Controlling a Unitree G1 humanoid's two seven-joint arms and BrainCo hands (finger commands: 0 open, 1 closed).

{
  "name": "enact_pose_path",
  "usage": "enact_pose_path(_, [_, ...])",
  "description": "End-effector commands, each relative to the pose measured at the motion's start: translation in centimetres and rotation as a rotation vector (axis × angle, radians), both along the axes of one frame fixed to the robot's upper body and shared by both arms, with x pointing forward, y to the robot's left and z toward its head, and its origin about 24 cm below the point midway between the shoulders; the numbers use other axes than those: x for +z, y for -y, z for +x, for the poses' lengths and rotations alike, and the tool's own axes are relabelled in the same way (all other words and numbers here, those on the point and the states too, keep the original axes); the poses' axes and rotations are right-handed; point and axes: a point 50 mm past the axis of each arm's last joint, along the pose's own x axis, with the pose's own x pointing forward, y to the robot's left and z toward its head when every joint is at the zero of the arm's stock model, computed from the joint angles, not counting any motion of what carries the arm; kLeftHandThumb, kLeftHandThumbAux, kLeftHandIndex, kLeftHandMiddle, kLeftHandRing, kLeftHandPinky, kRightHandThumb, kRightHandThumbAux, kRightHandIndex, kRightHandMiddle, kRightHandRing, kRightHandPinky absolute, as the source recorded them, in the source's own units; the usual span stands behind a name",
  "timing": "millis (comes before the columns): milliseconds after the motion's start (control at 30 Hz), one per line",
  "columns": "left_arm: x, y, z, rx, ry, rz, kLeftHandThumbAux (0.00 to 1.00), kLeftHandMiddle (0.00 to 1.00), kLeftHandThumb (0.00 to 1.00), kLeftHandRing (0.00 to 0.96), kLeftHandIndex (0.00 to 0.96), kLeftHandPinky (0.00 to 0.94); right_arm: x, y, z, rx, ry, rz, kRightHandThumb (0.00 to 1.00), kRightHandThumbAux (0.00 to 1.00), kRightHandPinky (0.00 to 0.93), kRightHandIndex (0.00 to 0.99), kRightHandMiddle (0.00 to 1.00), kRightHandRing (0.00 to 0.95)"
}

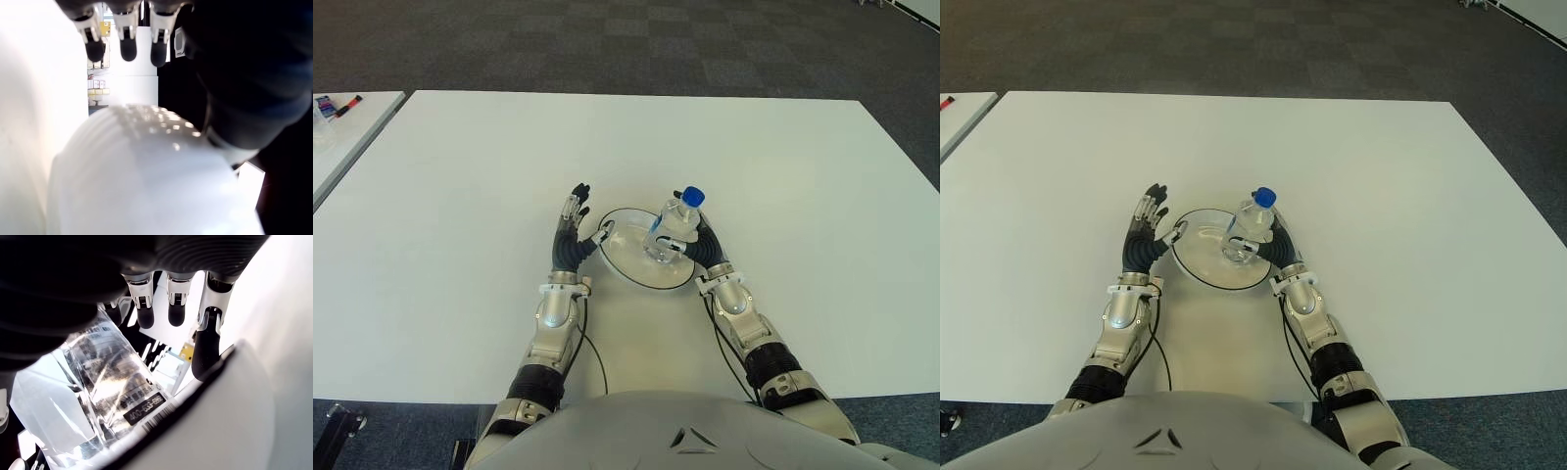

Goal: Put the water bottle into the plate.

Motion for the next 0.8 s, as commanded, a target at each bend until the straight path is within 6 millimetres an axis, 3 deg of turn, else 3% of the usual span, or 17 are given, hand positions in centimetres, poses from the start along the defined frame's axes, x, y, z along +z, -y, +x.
enact_pose_path(33, [-0.25,1.29,0.14,-0.013,-0.024,-0.039,0.838,0.097,0.233,0.079,0.058,0.09,-1.81,0.72,-0.89,-0.024,-0.106,-0.043,0.578,0.469,0.104,0.0,0.0,0.0])
enact_pose_path(433, [-0.48,1.45,0.39,-0.019,-0.037,-0.037,0.816,0.088,0.216,0.072,0.051,0.081,-1.85,0.87,-0.78,-0.024,-0.101,-0.047,0.56,0.455,0.092,0.0,0.0,0.0])
enact_pose_path(800, [-0.7,1.61,0.71,-0.027,-0.045,-0.039,0.804,0.084,0.21,0.066,0.041,0.071,-1.58,0.98,-0.66,-0.043,0.002,-0.099,0.457,0.431,0.055,0.0,0.0,0.0])
